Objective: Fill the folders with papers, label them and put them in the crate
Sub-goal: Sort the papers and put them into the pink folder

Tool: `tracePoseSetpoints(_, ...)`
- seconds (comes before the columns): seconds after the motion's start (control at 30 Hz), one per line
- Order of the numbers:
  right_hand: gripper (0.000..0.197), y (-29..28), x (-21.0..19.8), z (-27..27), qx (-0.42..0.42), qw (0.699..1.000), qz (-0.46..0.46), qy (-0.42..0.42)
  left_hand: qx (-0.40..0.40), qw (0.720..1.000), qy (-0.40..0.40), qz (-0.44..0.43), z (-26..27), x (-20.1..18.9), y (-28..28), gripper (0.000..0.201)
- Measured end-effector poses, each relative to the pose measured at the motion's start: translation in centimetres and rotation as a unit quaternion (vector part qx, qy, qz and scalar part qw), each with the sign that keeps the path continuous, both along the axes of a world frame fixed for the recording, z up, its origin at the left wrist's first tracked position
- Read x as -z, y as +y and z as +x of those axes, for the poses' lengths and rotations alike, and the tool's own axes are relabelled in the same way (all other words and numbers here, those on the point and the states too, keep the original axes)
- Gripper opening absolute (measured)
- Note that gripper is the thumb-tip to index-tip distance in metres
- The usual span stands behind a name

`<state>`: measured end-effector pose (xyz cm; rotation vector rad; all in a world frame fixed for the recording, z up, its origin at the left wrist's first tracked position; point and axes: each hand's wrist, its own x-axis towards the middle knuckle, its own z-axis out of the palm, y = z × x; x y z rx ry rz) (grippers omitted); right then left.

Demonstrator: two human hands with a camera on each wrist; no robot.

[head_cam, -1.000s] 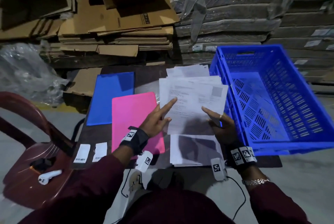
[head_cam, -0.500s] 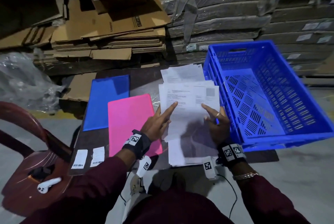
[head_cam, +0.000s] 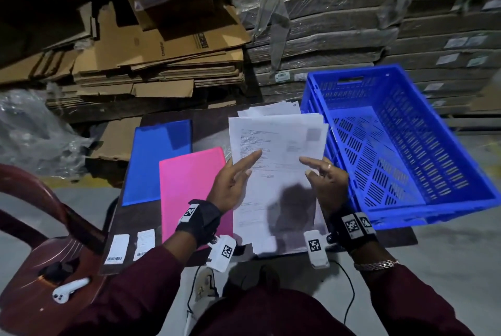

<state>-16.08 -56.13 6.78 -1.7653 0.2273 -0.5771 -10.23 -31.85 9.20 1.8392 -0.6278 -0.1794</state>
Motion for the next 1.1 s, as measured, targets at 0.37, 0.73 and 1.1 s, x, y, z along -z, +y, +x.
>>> tracePoseSetpoints(0.37,0.057,-0.3,0.1,1.2,-0.098,0.992,-0.076,-0.005,0.029,0.999,0.018,0.019,1.1,1.4,-0.8,0.052)
tracePoseSetpoints(0.73,0.047,-0.5,2.7,0.3,-0.117,0.992,-0.041,0.038,-0.042,0.997,-0.031,0.057,0.3,5.0,-0.9,0.058)
tracePoseSetpoints(1.1,0.047,-0.3,3.6,1.1,-0.106,0.993,-0.015,0.060,-0.044,0.996,-0.016,0.082,0.1,6.5,-2.5,0.073)
